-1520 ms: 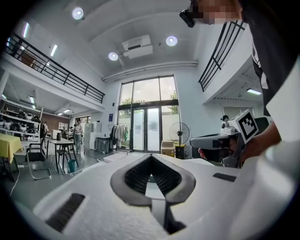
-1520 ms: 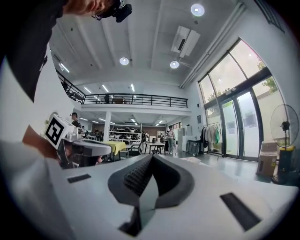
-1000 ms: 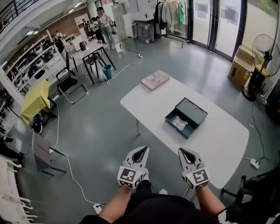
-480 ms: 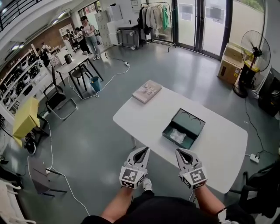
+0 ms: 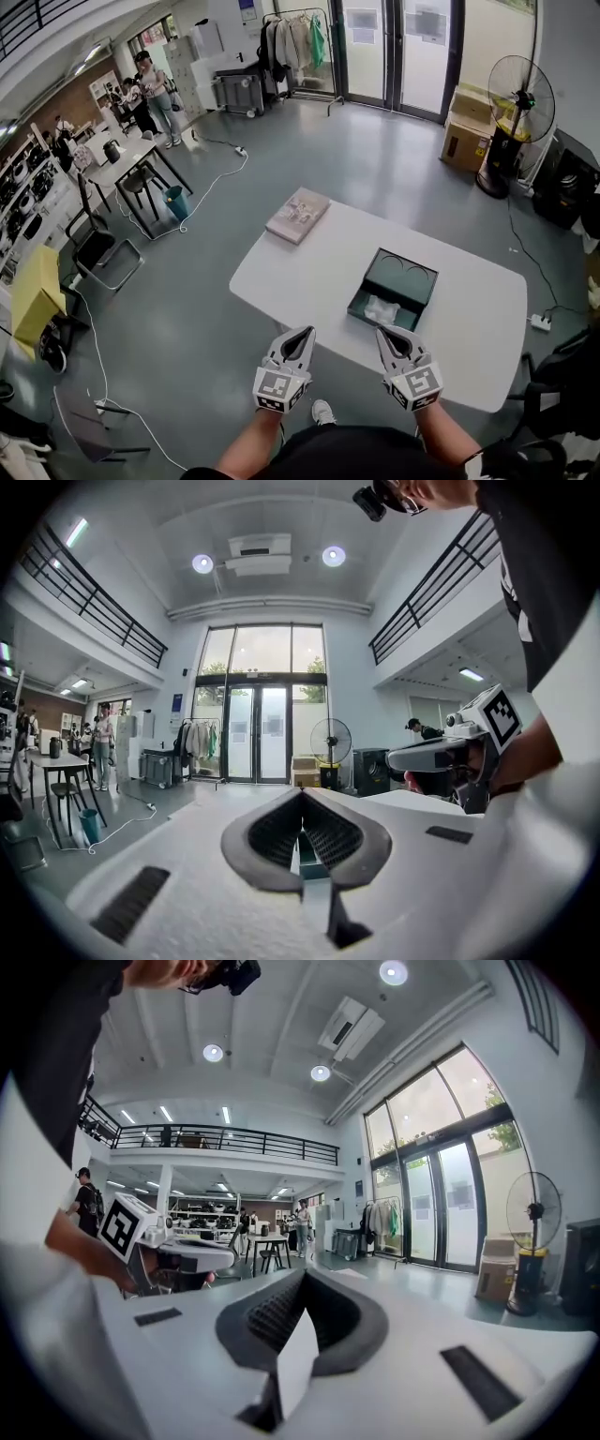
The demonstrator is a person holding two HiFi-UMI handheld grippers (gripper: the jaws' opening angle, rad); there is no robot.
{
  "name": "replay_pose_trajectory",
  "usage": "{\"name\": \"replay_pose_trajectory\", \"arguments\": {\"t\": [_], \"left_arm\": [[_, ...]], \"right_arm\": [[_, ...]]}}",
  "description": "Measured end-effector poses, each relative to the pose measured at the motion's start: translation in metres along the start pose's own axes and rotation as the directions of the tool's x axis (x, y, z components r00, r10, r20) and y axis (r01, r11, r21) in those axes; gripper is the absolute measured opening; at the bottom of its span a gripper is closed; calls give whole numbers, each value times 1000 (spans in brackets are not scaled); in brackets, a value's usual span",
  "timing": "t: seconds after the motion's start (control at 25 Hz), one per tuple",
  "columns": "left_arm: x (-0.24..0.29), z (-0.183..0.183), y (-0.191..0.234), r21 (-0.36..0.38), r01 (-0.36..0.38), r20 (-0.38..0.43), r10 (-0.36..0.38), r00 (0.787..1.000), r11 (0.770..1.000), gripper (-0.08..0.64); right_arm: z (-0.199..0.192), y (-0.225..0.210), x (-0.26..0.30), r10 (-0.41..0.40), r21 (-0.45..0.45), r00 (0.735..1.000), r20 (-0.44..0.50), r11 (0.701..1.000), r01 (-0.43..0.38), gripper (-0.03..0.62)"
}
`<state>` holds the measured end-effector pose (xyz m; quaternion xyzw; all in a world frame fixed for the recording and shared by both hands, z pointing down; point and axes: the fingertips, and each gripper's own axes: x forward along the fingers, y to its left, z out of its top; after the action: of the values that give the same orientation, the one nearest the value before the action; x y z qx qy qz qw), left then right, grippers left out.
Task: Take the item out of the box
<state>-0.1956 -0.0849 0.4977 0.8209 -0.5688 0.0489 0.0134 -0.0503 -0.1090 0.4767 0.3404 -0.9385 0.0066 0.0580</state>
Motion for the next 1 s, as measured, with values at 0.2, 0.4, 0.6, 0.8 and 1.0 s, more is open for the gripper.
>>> {"name": "replay_pose_trajectory", "arguments": {"t": [0.2,0.4,0.6,0.8,1.0], "left_arm": [[17,-13,5,-7,92,-29,-92,995,996,11],[36,-13,16,-11,129,-25,-129,991,992,11],[63,-19,19,-4,178,-34,-178,983,984,11],[87,-26,23,0,193,-64,-192,979,981,11],[117,-31,18,-2,215,-78,-215,974,977,11]], "right_arm": [[-4,-10,19,-77,-20,997,-21,997,76,8],[-8,-28,23,-162,-9,986,-37,987,162,8],[-11,-46,28,-195,2,979,-51,981,196,8],[-18,-73,39,-207,-9,976,-70,978,207,7],[-28,-100,48,-193,0,977,-92,981,194,8]]}}
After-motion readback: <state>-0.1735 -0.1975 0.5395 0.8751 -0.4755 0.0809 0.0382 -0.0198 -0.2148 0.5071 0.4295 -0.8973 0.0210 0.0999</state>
